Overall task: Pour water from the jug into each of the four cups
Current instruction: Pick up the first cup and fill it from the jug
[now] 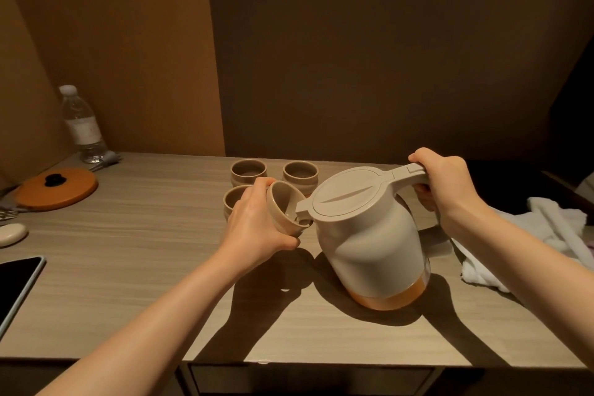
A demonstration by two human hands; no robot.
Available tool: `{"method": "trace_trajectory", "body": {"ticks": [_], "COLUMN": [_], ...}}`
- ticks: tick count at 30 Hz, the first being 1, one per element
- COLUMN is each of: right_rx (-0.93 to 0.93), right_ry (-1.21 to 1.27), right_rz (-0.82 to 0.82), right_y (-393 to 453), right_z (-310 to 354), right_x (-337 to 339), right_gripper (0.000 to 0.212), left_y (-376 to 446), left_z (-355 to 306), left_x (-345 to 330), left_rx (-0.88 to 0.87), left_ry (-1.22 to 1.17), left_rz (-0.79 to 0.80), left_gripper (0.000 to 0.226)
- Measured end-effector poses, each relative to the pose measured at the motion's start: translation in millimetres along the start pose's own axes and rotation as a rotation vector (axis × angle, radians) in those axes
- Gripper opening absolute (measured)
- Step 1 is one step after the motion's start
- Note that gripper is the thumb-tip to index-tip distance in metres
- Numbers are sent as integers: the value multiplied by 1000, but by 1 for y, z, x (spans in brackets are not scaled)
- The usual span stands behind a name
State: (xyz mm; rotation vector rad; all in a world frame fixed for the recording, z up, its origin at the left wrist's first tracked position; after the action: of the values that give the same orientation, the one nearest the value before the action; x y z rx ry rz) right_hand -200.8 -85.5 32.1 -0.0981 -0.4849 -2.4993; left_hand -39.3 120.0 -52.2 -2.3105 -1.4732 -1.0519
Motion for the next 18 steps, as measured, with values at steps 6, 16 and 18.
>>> {"method": "trace_trajectory", "body": {"ticks": [6,16,18], "right_rx": [23,29,30], "right_ry": [-15,-22,-29], "right_rz": [21,31,34], "right_y": [0,0,1], "right_z": [3,6,6], "right_x": [-3,-7,-8], "right_gripper": [40,39,38], "left_y": [-1,-4,-5], "left_z": [4,8,8], "left_x": [-1,-2,-2], "left_rx": [9,31,33], "left_ry": [3,-48,-57], "left_rz": [-16,-16,-16], "left_gripper": [101,101,101]}}
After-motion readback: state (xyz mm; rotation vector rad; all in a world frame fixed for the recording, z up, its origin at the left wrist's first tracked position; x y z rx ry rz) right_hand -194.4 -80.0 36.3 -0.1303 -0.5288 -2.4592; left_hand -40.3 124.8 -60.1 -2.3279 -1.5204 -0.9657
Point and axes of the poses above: each hand's wrist, its own y-axis towards the middle knuckle, its own x-axis out of the back of the hand, z = x × y, the point moved 1 cm from there along y, towards the middle knuckle, and after that the axes turned 11 degrees about x, right-handed, at the moved point
